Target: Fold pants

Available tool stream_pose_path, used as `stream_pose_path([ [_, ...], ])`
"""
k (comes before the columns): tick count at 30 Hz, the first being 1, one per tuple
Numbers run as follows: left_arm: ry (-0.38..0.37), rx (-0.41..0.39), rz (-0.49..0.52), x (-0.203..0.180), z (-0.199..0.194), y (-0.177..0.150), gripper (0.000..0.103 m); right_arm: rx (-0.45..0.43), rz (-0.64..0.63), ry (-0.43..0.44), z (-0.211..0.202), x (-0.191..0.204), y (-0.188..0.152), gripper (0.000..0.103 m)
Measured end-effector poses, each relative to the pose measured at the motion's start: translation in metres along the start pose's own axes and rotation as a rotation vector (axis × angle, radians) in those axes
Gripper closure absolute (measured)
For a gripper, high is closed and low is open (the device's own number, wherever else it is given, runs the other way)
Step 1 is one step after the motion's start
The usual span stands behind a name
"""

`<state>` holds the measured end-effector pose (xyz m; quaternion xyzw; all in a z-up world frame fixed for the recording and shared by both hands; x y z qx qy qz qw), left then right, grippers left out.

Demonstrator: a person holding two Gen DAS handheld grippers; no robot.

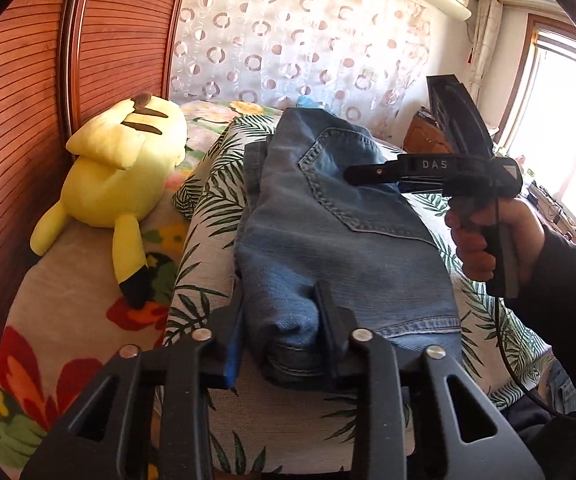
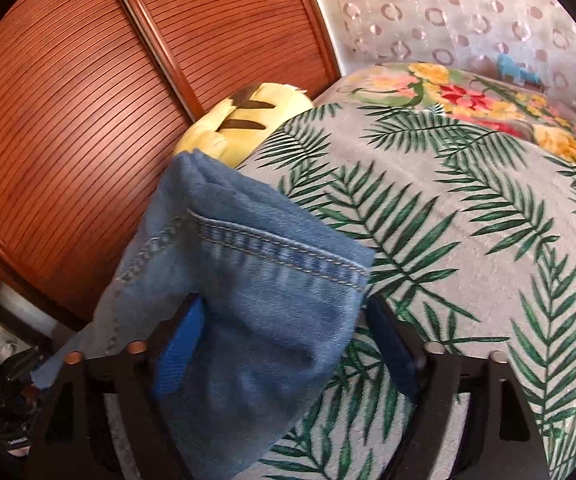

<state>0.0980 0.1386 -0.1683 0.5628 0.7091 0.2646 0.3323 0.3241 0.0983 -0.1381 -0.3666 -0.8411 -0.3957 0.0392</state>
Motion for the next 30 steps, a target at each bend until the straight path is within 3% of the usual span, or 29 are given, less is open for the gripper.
stream_pose_path([
  [1,-0.001,-0.003,-0.004,0.000,-0.001,0.000,0.075,0.011,0.013,0.035,0.001,0.002,0.000,0.040],
  [7,0.006,-0.020,0.003,0.000,-0.006,0.008,0.083,-0.003,-0.025,0.044,-0.009,0.008,0.010,0.072],
  [15,0.010,-0.081,0.025,0.008,-0.001,0.058,0.084,-0.116,-0.153,-0.015,-0.038,0.032,0.053,0.075],
  [30,0.040,-0.053,0.108,0.012,0.083,0.148,0.084,-0.119,-0.136,-0.080,0.006,-0.039,0.148,0.074],
])
Point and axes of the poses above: each gripper's, at about its wrist camera, not at the fingertips, and z roughly the way its jaws point, x to its left, y to its top, the point moved 10 cm from there along z, roughly the way its jaws point, and after that the axes turned 5 degrees about y, right-handed, at the moved point
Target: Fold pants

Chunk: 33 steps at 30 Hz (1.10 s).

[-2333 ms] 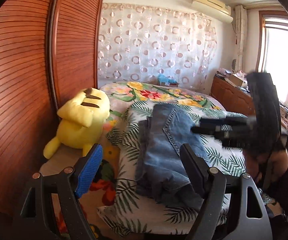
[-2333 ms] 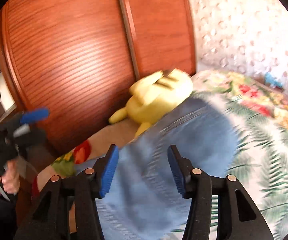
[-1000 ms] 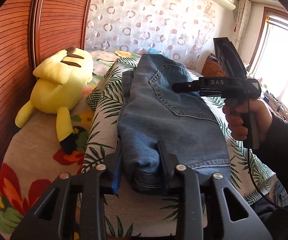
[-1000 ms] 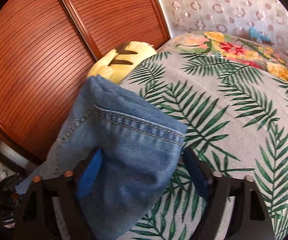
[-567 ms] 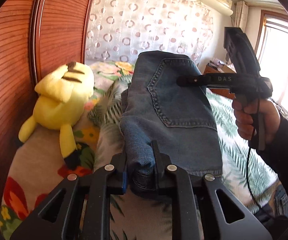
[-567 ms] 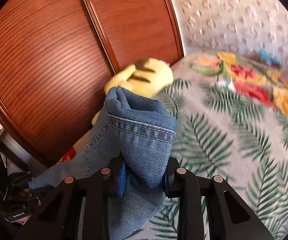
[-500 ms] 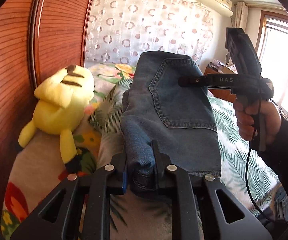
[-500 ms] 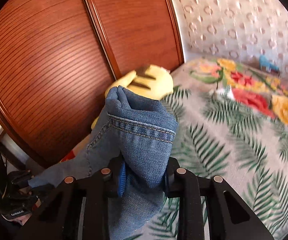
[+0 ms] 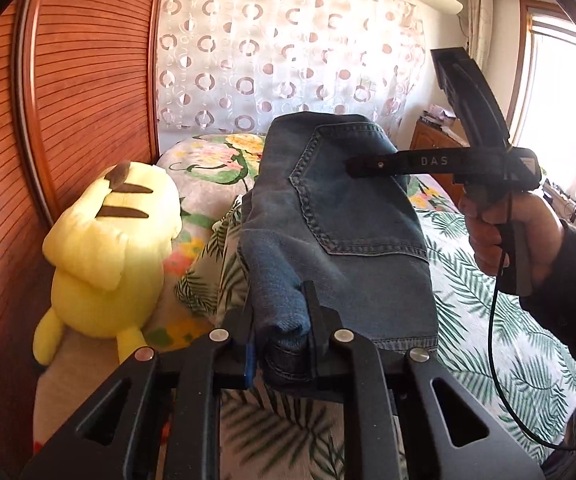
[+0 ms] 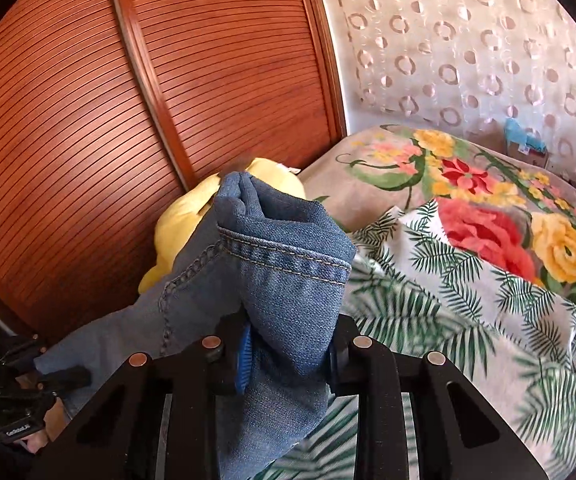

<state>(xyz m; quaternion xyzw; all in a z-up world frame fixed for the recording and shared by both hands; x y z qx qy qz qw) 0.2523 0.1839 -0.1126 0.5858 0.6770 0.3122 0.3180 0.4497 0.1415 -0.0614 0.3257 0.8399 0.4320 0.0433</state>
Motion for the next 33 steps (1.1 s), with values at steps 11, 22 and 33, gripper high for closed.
stream_pose_path([
  [11,0.033,0.035,-0.001,0.011,0.038,0.007,0.084,0.005,-0.036,0.026,0.056,-0.035,0.036,0.073],
  [22,0.051,0.102,-0.009,0.015,0.058,-0.015,0.084,0.041,-0.076,-0.036,0.084,-0.066,0.037,0.045],
  [33,0.060,0.107,-0.006,0.016,0.063,-0.018,0.083,-0.005,-0.155,-0.087,0.077,-0.055,0.038,0.078],
])
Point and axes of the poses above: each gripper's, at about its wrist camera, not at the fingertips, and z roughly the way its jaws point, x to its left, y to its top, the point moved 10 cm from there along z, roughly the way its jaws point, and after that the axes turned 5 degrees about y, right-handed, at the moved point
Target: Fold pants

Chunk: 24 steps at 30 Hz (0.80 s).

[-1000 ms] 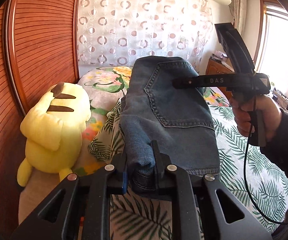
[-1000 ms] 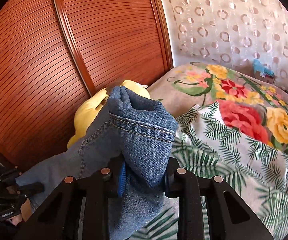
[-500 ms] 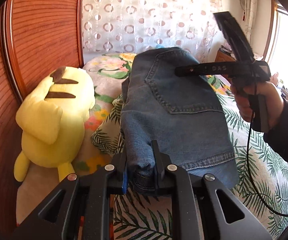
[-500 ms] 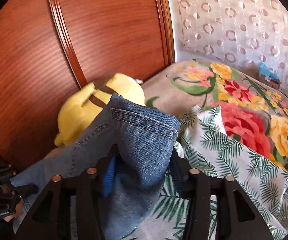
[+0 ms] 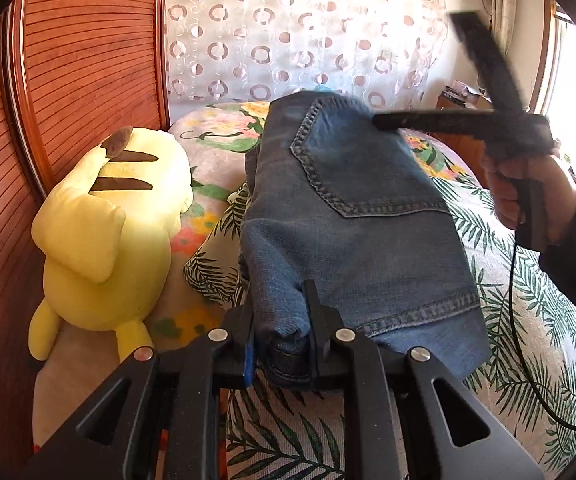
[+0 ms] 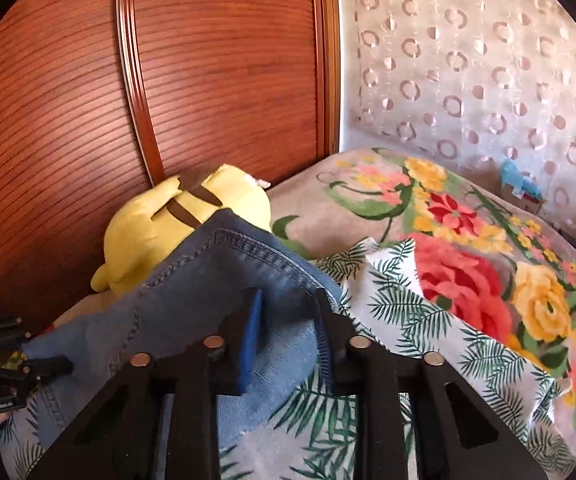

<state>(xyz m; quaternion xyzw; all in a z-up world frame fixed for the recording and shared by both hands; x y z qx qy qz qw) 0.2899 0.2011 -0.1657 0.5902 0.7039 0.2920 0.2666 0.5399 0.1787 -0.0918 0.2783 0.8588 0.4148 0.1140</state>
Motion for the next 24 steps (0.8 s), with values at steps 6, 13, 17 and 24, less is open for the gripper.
stream_pose_path([
  [6,0.002,-0.001,-0.006,0.000,0.001,0.000,0.083,0.071,0.052,-0.090,0.033,-0.027,-0.019,0.078],
  [13,0.019,0.001,0.001,0.000,-0.003,0.001,0.082,0.031,0.072,-0.121,0.022,-0.017,-0.013,0.078],
  [17,0.031,0.000,0.008,-0.001,-0.004,0.000,0.082,-0.002,0.092,-0.093,-0.001,0.004,-0.025,0.078],
  [24,0.043,-0.004,0.011,-0.002,-0.012,-0.001,0.082,0.041,0.095,-0.056,-0.004,0.022,-0.057,0.078],
])
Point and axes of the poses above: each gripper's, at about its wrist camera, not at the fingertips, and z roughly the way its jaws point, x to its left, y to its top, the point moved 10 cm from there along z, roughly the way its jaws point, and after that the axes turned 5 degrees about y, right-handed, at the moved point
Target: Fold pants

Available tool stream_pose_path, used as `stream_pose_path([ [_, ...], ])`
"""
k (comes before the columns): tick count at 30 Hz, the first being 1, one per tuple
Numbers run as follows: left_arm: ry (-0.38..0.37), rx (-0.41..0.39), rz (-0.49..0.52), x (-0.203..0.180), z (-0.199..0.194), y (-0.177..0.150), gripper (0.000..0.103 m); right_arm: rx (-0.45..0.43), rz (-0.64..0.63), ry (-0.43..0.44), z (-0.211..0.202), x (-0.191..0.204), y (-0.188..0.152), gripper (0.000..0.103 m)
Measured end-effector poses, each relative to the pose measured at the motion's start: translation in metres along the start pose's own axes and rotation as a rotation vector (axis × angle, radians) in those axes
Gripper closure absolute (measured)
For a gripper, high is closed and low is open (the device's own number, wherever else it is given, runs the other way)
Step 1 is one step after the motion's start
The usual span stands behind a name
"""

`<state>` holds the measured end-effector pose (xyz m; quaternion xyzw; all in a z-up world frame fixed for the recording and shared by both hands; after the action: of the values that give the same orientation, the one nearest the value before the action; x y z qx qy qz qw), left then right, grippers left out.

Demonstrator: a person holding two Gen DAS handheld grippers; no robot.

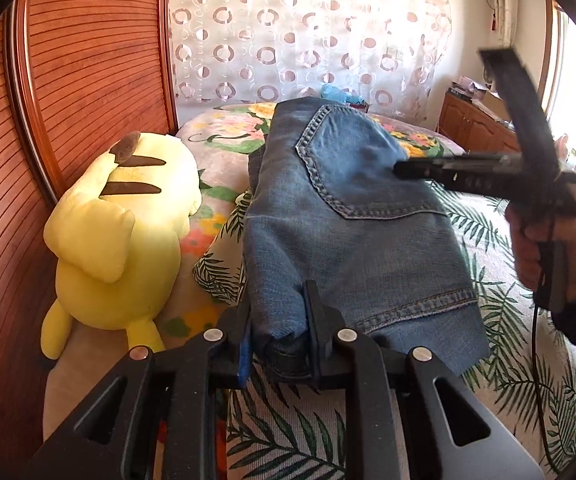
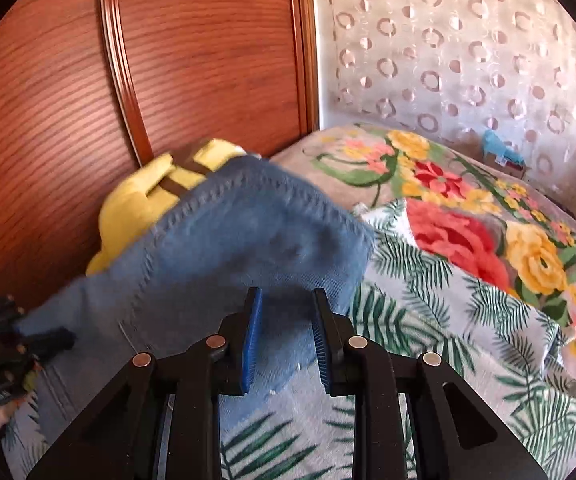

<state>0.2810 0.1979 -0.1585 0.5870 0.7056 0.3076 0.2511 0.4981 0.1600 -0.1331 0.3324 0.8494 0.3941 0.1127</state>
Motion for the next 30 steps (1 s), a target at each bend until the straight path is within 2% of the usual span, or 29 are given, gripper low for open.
stream_pose_path([
  [5,0.012,-0.004,-0.008,0.004,-0.012,-0.004,0.081,0.012,0.021,-0.014,-0.004,-0.005,-0.004,0.078],
  [7,0.028,-0.013,-0.006,0.005,-0.017,-0.004,0.075,0.006,0.024,-0.017,-0.011,-0.002,-0.004,0.078],
  [9,0.042,-0.029,-0.005,0.007,-0.025,-0.003,0.060,0.000,0.022,-0.013,-0.019,0.006,-0.003,0.078],
  [13,0.037,-0.058,-0.007,0.006,-0.041,-0.001,0.039,-0.028,0.025,-0.011,-0.044,0.020,-0.011,0.078],
  [14,0.037,-0.066,-0.007,0.006,-0.045,-0.001,0.025,-0.036,0.025,-0.012,-0.051,0.023,-0.013,0.078],
  [15,0.036,-0.074,-0.010,0.006,-0.048,0.000,0.021,-0.040,0.023,-0.014,-0.057,0.027,-0.017,0.078],
  [17,0.024,-0.092,-0.018,0.005,-0.057,0.002,0.019,-0.048,0.019,-0.021,-0.070,0.032,-0.023,0.078],
  [19,0.013,-0.101,-0.023,0.003,-0.064,0.002,0.013,-0.055,0.018,-0.025,-0.082,0.036,-0.028,0.078],
  [21,0.009,-0.117,-0.027,0.003,-0.071,0.004,0.001,-0.064,0.020,-0.028,-0.094,0.040,-0.034,0.078],
  [30,0.022,-0.144,0.000,-0.011,-0.095,0.004,0.000,-0.099,0.030,-0.044,-0.139,0.055,-0.059,0.078],
])
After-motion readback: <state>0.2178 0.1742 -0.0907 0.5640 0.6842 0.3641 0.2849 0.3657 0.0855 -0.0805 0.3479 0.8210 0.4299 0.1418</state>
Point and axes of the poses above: each gripper's, at about its wrist camera, not at the fingertips, and z roughly the way its jaws point, x to its left, y to its top, the point moved 10 cm from there along z, roughly the way its jaws point, and after that the axes turned 5 degrees about y, right-handed, at the moved point
